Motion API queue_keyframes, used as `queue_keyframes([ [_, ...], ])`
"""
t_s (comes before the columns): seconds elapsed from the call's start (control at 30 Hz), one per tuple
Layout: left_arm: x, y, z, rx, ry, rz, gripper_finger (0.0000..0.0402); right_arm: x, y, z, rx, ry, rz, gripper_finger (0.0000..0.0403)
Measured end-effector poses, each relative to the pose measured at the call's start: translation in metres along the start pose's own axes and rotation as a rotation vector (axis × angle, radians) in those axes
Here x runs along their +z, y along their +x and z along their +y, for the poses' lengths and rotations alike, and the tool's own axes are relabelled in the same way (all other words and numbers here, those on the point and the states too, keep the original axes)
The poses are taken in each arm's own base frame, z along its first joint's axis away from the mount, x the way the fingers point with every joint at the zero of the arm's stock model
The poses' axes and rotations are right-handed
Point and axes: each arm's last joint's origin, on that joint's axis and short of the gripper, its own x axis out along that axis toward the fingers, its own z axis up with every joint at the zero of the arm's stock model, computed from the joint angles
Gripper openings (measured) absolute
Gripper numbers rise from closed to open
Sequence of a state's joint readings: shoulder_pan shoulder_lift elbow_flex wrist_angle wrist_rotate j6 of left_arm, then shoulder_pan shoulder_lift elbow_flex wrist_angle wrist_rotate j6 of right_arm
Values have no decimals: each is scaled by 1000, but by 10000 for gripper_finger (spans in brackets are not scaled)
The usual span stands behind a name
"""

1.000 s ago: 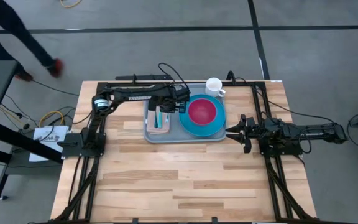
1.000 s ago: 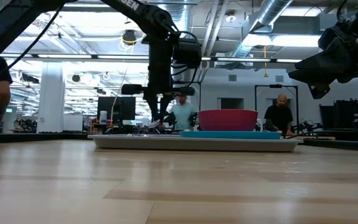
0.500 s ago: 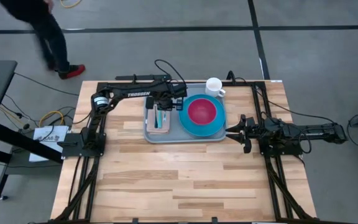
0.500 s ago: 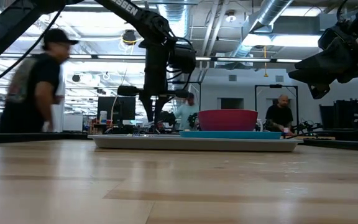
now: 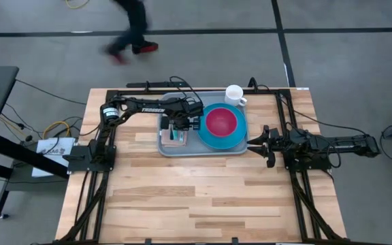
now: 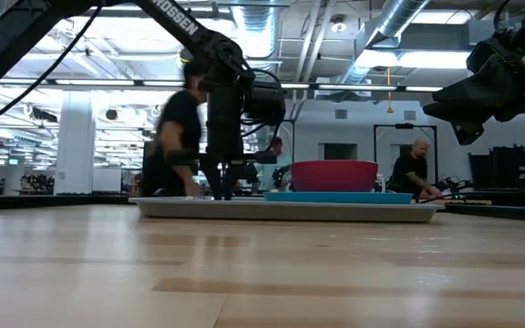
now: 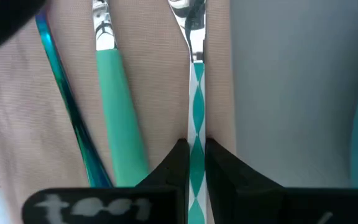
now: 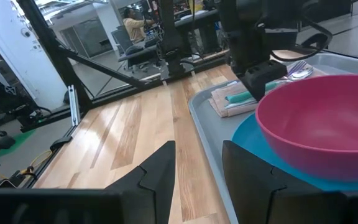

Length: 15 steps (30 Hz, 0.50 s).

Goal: Set up tray
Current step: Put the green knife on the light brown napkin

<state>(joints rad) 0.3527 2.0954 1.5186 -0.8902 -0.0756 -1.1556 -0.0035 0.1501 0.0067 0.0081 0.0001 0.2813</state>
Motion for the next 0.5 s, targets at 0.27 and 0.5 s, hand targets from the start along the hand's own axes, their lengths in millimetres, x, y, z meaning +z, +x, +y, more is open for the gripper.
queue_keyframes([
  [0.27,-1,3,3,17,-6,-6,63,0,0,0,0,0,1,123],
  [0.5,-1,-3,5,24,13,-11,145,0,0,0,0,0,1,123],
])
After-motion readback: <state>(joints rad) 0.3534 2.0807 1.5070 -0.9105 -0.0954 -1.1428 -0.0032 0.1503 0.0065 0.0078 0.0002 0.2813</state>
